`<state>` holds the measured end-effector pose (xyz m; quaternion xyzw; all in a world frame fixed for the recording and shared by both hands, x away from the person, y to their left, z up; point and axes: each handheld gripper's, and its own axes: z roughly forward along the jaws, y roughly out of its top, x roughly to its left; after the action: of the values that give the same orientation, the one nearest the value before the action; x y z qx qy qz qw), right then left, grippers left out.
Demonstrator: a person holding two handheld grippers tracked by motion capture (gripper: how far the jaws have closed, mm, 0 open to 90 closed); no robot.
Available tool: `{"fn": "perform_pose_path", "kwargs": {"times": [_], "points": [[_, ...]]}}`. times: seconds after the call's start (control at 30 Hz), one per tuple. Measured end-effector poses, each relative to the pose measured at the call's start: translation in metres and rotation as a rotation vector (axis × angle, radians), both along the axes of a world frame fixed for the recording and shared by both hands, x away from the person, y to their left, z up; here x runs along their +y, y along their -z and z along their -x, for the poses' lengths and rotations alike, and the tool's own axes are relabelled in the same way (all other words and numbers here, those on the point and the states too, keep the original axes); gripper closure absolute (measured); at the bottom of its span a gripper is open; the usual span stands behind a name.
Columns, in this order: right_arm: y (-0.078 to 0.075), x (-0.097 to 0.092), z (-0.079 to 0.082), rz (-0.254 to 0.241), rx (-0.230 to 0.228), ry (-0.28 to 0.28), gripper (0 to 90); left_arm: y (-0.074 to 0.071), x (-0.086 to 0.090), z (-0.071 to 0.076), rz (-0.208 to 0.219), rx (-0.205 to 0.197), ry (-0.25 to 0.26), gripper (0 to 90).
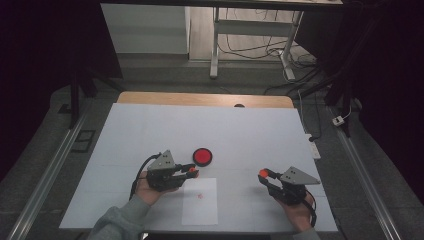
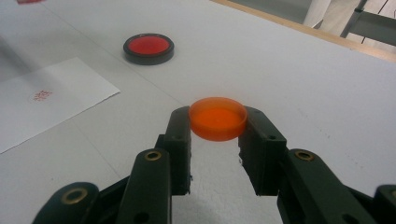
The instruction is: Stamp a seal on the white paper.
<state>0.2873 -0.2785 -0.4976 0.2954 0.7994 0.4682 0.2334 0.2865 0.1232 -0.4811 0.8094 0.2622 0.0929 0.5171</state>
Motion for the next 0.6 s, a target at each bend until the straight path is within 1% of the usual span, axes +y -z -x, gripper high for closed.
{"fn": "perform_pose_path", "kwargs": {"times": [0.1,0.17,0.2,0.27,0.3,0.37,0.47,0.53,0.6], "points": [[-0.0006,-0.0004,0.0002,-0.004,0.002,0.002,64.6,-0.0058,0.0030,-0.0010,0.017,0.006,-0.014,72.1],[-0.0014,-0.0012,0.0005,-0.007,-0.003,0.002,64.6,-0.0086,0.0055,-0.0001,0.045,0.011,-0.030,72.1],[-0.0020,-0.0016,0.0007,-0.009,-0.004,0.004,64.6,-0.0095,0.0060,0.0000,0.048,0.010,-0.032,72.1],[-0.0026,-0.0024,0.0003,-0.013,-0.007,0.002,64.6,-0.0101,0.0065,-0.0008,0.036,0.004,-0.041,72.1],[-0.0024,-0.0026,0.0003,-0.013,-0.005,0.002,64.6,-0.0097,0.0067,-0.0018,0.039,0.007,-0.040,72.1],[-0.0019,-0.0026,0.0001,-0.008,-0.007,0.000,64.6,-0.0087,0.0063,-0.0039,0.031,0.008,-0.046,72.1],[-0.0018,-0.0025,-0.0003,-0.010,-0.006,-0.001,64.6,-0.0084,0.0064,-0.0067,0.026,0.005,-0.041,72.1],[-0.0012,-0.0023,-0.0009,-0.011,-0.002,0.000,64.6,-0.0083,0.0079,-0.0082,0.034,0.005,-0.040,72.1],[-0.0005,-0.0016,-0.0012,-0.007,0.001,-0.001,64.6,-0.0080,0.0090,-0.0095,0.032,0.005,-0.040,72.1]]}}
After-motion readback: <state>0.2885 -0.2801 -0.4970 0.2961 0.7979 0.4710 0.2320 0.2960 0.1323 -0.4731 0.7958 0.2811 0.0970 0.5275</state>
